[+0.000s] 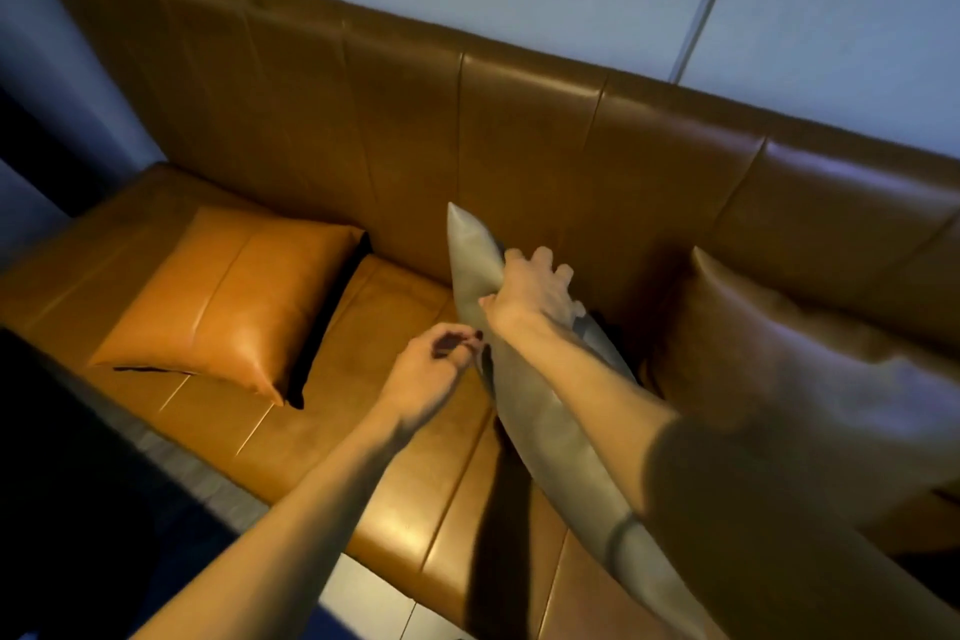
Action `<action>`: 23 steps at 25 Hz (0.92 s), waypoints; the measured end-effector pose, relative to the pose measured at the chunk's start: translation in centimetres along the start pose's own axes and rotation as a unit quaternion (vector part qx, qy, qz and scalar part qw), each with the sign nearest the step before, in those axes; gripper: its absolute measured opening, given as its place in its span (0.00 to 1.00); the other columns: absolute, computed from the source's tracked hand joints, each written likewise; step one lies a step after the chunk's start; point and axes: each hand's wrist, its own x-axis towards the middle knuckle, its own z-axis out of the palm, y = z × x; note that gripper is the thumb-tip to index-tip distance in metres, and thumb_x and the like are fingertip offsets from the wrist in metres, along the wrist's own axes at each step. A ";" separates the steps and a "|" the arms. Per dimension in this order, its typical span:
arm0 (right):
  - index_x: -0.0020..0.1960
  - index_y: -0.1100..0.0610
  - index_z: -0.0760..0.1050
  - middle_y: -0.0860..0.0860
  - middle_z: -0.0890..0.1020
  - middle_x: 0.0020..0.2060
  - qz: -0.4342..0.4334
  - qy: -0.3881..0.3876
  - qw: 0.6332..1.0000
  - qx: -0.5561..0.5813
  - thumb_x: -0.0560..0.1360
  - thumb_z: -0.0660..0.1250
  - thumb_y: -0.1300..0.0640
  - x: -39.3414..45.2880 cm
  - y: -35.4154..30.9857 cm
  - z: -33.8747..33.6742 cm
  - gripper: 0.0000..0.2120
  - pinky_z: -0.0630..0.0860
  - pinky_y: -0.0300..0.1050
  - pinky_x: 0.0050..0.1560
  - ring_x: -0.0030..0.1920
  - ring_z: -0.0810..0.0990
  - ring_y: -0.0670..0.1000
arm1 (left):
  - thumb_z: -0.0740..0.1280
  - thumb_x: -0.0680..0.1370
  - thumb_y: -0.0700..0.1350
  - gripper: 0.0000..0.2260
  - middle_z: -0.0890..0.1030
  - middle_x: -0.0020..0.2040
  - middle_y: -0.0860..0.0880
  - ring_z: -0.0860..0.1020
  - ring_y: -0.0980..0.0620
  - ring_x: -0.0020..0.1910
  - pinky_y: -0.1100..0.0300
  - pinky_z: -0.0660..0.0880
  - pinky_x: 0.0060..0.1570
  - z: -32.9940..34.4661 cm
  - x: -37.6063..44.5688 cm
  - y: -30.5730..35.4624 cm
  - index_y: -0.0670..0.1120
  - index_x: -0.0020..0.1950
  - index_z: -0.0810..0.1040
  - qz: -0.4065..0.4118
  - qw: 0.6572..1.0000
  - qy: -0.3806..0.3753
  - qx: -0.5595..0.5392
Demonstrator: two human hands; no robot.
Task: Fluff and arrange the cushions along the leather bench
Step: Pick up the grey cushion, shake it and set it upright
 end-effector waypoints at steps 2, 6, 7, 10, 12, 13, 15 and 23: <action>0.67 0.48 0.69 0.53 0.71 0.62 -0.032 0.001 0.999 0.029 0.75 0.70 0.51 -0.1 0.0 -1.6 0.23 0.69 0.61 0.59 0.63 0.69 0.59 | 0.65 0.80 0.52 0.13 0.77 0.52 0.51 0.76 0.51 0.53 0.57 0.74 0.52 -2.7 1.0 -0.1 0.47 0.61 0.75 -0.072 0.996 0.037 -0.024; 0.62 0.47 0.74 0.47 0.79 0.55 -0.100 -0.042 0.974 0.201 0.73 0.72 0.52 0.6 2.0 -6.0 0.19 0.72 0.57 0.61 0.57 0.77 0.52 | 0.62 0.77 0.62 0.26 0.69 0.70 0.48 0.69 0.45 0.69 0.45 0.73 0.63 -6.8 3.0 -0.4 0.48 0.70 0.66 -0.133 0.984 0.082 -0.082; 0.62 0.48 0.75 0.48 0.81 0.54 -0.107 -0.067 0.955 0.269 0.73 0.72 0.54 0.7 2.9 -7.2 0.19 0.74 0.57 0.61 0.56 0.79 0.51 | 0.61 0.77 0.63 0.28 0.65 0.74 0.48 0.67 0.44 0.72 0.43 0.71 0.65 -7.1 3.5 -0.2 0.48 0.71 0.65 -0.128 0.983 0.090 -0.094; 0.63 0.50 0.76 0.49 0.84 0.54 -0.133 -0.118 0.900 0.397 0.73 0.73 0.59 0.7 7.0 -9.8 0.19 0.78 0.52 0.59 0.55 0.83 0.49 | 0.59 0.77 0.65 0.34 0.60 0.78 0.48 0.61 0.43 0.76 0.38 0.66 0.69 -6.9 5.1 0.3 0.46 0.76 0.58 -0.109 0.982 0.094 -0.122; 0.66 0.53 0.75 0.51 0.84 0.56 -0.123 -0.134 0.850 0.495 0.74 0.71 0.62 1.0 10.0 -10.2 0.21 0.80 0.48 0.56 0.56 0.83 0.50 | 0.59 0.75 0.69 0.40 0.57 0.79 0.48 0.58 0.43 0.77 0.35 0.62 0.70 -6.5 6.1 0.6 0.47 0.78 0.52 -0.114 0.979 0.105 -0.134; 0.66 0.55 0.74 0.52 0.84 0.56 -0.107 -0.135 0.823 0.541 0.74 0.70 0.65 1.2 11.3 -10.0 0.22 0.81 0.46 0.54 0.56 0.84 0.50 | 0.59 0.72 0.72 0.43 0.56 0.80 0.48 0.58 0.42 0.77 0.33 0.60 0.70 -6.3 6.6 0.9 0.49 0.78 0.50 -0.125 0.975 0.118 -0.143; 0.66 0.57 0.74 0.54 0.84 0.56 -0.071 -0.134 0.782 0.604 0.72 0.69 0.66 1.9 13.4 -8.6 0.23 0.81 0.44 0.53 0.56 0.84 0.51 | 0.59 0.61 0.81 0.55 0.56 0.79 0.47 0.59 0.38 0.76 0.32 0.59 0.70 -6.6 8.6 0.8 0.49 0.78 0.50 -0.147 0.965 0.163 -0.141; 0.63 0.59 0.75 0.58 0.83 0.54 0.071 -0.099 0.791 0.599 0.75 0.63 0.67 3.6 14.7 -2.9 0.17 0.76 0.54 0.62 0.57 0.81 0.57 | 0.74 0.66 0.65 0.48 0.71 0.72 0.44 0.71 0.40 0.68 0.39 0.71 0.63 -6.3 12.0 -0.5 0.48 0.77 0.56 -0.129 0.952 0.148 -0.237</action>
